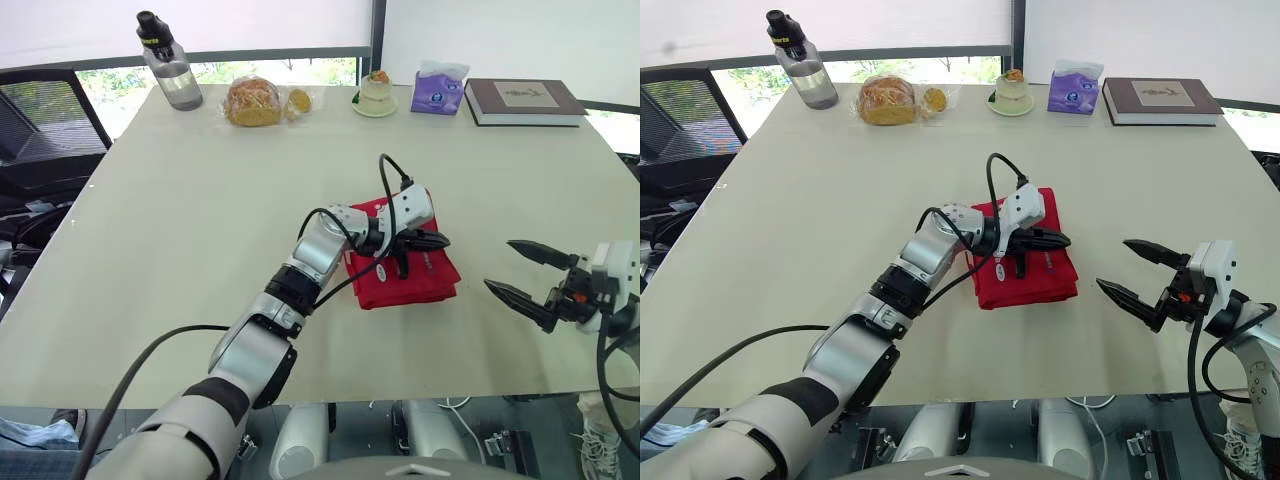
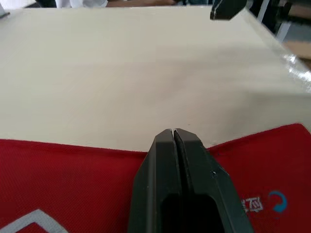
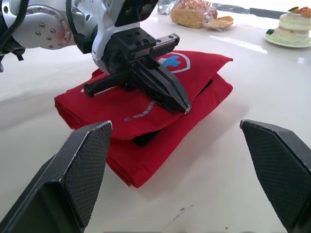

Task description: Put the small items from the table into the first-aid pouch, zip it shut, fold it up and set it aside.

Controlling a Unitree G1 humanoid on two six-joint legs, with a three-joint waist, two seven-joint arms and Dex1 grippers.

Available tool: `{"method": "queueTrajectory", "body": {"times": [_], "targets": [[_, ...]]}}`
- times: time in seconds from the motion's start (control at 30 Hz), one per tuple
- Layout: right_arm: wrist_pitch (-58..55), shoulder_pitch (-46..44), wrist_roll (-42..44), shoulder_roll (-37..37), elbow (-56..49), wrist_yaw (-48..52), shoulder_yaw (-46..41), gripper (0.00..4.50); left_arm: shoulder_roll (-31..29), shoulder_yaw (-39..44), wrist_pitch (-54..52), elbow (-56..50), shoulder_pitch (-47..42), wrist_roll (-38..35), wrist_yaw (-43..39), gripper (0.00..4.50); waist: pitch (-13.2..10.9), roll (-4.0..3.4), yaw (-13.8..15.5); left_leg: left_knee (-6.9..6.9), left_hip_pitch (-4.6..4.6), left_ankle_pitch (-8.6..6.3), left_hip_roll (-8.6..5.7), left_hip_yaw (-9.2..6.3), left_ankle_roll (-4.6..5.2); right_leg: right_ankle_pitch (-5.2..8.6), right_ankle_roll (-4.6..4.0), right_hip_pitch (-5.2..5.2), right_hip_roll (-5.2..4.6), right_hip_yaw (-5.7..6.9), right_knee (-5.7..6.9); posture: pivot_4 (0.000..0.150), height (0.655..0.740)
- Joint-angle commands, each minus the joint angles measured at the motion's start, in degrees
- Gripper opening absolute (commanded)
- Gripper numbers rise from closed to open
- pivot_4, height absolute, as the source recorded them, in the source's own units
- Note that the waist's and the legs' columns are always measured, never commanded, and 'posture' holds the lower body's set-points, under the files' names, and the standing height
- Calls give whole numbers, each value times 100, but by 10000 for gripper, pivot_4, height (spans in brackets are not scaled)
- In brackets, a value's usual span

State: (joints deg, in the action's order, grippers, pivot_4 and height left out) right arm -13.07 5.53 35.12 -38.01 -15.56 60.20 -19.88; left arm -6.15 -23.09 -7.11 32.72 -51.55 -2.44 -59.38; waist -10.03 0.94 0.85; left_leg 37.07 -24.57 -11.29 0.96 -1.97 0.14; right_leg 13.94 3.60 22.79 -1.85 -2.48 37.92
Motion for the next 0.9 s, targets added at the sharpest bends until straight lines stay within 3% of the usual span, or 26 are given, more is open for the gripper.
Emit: {"method": "queueTrajectory", "body": {"times": [0.03, 0.57, 0.9], "targets": [[140, 13, 21, -120, -57, 75, -150, 45000, 62, -276, 379, 473, 110, 412, 82, 865, 2, -1, 5, 4, 0, 0, -2, -3, 1, 2, 2, -4, 0, 0, 0, 1500, 7400], [254, 286, 65, -282, 12, 347, -352, 45000, 138, -824, 766, 318, 538, 884, -697, 865, 50, -42, 11, 12, 0, -4, -25, -23, 8, 16, 13, -24, -4, -6, -4, 1500, 7400], [267, 380, 113, -352, -7, 348, -471, 45000, 173, -992, 142, 98, 611, 740, -1303, 865, 53, -45, -52, 9, 0, -7, -24, -22, 12, 21, 18, -20, -2, -10, -3, 1500, 7400]]}}
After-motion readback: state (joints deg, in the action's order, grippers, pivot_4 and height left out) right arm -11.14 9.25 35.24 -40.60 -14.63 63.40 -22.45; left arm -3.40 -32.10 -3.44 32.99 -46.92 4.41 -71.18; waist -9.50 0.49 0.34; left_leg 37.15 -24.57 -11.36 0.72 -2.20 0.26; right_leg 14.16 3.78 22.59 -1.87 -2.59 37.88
